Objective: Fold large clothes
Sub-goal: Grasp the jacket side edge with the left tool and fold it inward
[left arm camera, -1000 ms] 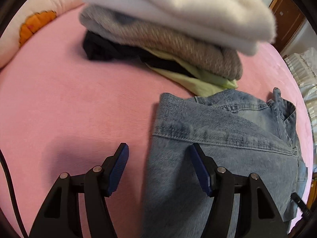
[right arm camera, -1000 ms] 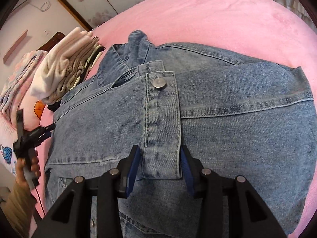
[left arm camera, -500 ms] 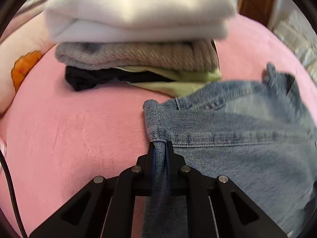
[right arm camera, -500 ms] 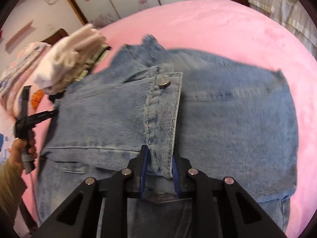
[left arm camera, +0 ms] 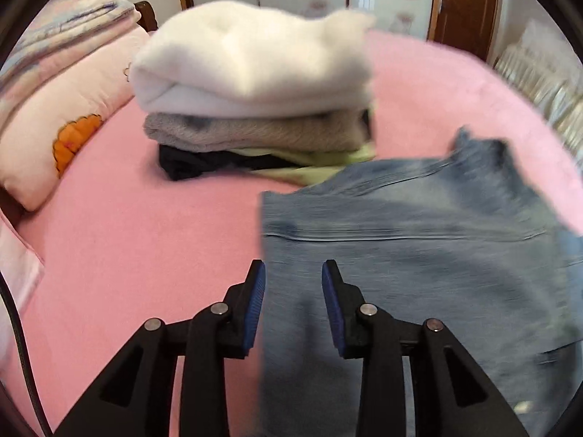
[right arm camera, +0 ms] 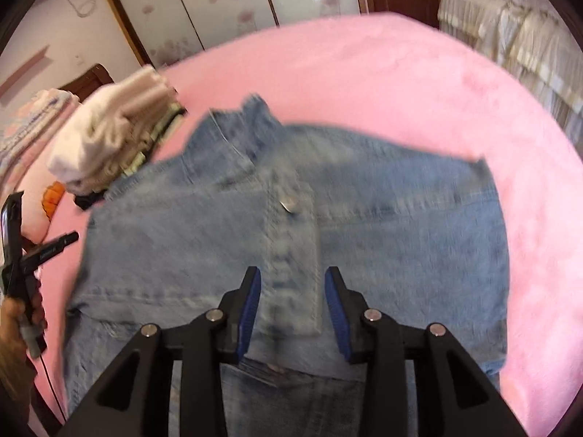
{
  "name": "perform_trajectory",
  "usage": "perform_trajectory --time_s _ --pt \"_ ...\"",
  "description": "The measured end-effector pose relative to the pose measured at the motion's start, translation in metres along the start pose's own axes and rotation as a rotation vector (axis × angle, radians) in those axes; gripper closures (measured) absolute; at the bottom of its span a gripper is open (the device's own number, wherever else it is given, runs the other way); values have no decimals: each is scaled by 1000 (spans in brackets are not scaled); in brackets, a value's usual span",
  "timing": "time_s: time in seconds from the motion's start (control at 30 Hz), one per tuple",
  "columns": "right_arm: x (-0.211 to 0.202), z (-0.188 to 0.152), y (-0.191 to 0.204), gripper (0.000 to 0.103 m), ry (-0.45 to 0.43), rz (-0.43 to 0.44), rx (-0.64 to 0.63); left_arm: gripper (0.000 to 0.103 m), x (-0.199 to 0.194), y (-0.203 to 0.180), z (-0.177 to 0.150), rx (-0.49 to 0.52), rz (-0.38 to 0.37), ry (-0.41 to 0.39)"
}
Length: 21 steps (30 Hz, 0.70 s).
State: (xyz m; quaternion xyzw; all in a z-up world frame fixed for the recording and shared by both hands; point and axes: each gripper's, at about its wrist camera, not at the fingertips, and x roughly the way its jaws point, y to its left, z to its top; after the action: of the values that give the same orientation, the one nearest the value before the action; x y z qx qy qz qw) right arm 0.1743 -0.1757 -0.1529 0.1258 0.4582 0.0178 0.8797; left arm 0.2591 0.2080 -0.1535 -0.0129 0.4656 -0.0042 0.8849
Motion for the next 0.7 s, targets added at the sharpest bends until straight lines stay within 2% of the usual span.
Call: perform_trajectory --time_s 0.07,0.13,0.2,0.3,0.37,0.43,0.47,0.57,0.63,0.67,0.7 --pt "10 11 27 66 -12 51 -17 70 -10 -16 -1 -31 -53 -15" --pt "22 17 56 66 -24 81 -46 60 -17 -36 -3 -75 -100 -34" --pt "37 20 86 66 -36 122 -78 55 -18 -55 -8 -110 -128 -65" --pt "66 21 120 66 -16 173 -108 55 -8 -76 -19 -163 -125 -81" --pt "88 21 128 68 27 181 -108 56 12 -81 -27 -187 -92 -44" --pt "109 21 125 68 58 121 -120 56 34 -74 -34 -193 -37 8" --pt "113 20 119 72 57 91 -133 56 43 -69 -38 -189 -8 37" --pt "111 23 79 99 33 -28 -140 57 49 -53 -46 -147 20 15" --pt "107 26 47 99 21 -102 -109 57 50 -42 -47 -104 90 7" --pt "106 28 29 103 26 -94 -79 57 52 -33 -47 -101 101 13" --pt "104 29 11 103 40 -45 -36 57 53 -23 -47 -114 102 17"
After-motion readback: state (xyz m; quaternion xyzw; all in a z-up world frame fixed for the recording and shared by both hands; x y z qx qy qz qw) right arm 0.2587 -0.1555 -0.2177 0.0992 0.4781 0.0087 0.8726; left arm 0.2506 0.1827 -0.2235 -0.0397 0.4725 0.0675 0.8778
